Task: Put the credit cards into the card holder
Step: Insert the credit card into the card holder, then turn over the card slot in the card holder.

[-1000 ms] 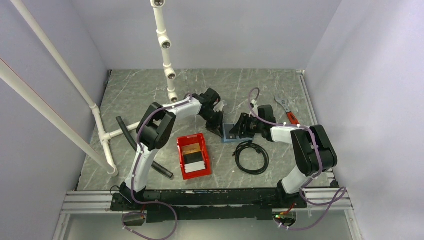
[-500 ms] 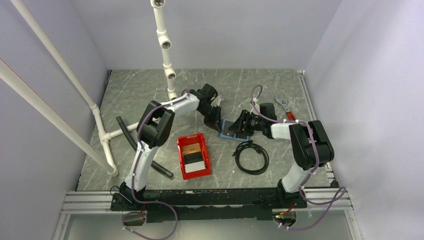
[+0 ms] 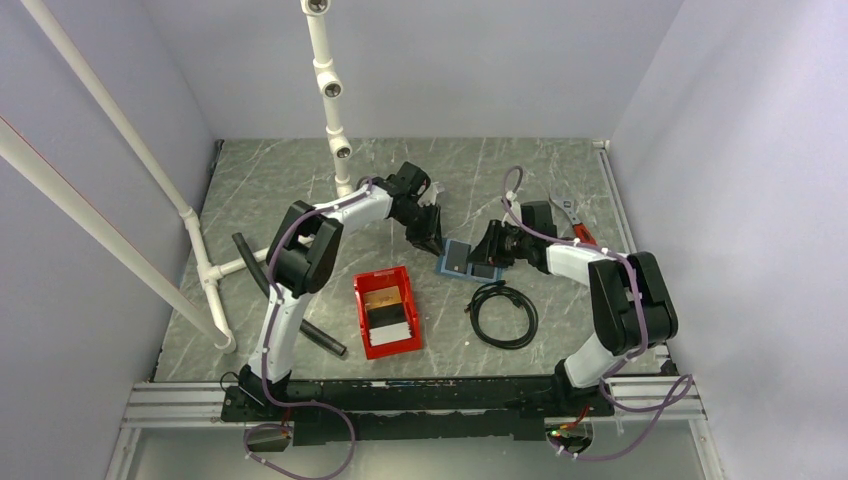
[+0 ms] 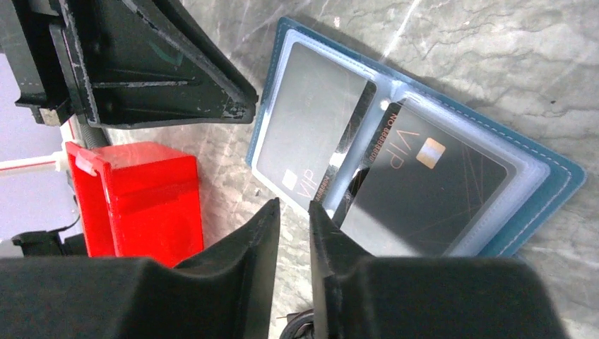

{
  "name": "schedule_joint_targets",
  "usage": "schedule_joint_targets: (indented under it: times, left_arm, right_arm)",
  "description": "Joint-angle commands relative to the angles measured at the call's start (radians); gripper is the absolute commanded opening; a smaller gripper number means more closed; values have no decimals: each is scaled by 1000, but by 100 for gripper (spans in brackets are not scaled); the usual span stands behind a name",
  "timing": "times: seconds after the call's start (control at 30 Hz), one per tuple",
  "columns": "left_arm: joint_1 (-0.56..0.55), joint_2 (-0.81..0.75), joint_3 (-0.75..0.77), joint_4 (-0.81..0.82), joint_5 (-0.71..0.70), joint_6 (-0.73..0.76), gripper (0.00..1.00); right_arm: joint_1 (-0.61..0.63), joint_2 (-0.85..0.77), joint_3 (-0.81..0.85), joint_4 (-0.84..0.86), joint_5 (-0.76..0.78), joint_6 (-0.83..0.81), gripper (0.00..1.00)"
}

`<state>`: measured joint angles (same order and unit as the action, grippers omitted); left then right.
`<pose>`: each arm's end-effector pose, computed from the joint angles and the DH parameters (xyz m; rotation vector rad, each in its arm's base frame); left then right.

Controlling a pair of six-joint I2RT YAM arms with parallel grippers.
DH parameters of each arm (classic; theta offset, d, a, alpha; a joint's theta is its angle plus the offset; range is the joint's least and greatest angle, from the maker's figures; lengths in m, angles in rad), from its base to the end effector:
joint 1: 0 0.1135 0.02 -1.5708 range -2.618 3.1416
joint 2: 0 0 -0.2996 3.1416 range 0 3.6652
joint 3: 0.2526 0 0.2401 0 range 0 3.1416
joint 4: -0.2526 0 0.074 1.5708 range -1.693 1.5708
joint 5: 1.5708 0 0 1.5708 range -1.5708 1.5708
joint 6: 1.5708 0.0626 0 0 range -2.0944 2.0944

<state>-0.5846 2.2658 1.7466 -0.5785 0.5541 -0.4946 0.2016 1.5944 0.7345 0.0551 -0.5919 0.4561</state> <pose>0.4000 -0.3042 0.1671 0.3218 2.8244 -1.0431 0.2983 0.0966 0.1852 0.0122 2.4326 1.0109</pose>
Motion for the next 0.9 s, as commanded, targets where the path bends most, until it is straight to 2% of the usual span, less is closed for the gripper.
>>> schedule_joint_targets:
  times: [0.0, 0.1, 0.3, 0.63, 0.87]
  left_arm:
    - [-2, -64, -13, 68, 35, -33, 23]
    - [-3, -49, -11, 91, 56, -51, 20]
    - [-6, -49, -21, 113, 61, -66, 22]
    - [-25, -46, -13, 111, 65, -61, 27]
    - [-45, -56, -19, 106, 43, -54, 24]
  right_arm:
    - [2, 31, 35, 63, -54, 6, 19]
    - [6, 69, 47, 85, -65, 17, 8]
    - [7, 125, 66, 66, 17, 23, 0]
    - [6, 155, 50, 18, 140, 49, 0]
    - [5, 158, 55, 17, 138, 44, 0]
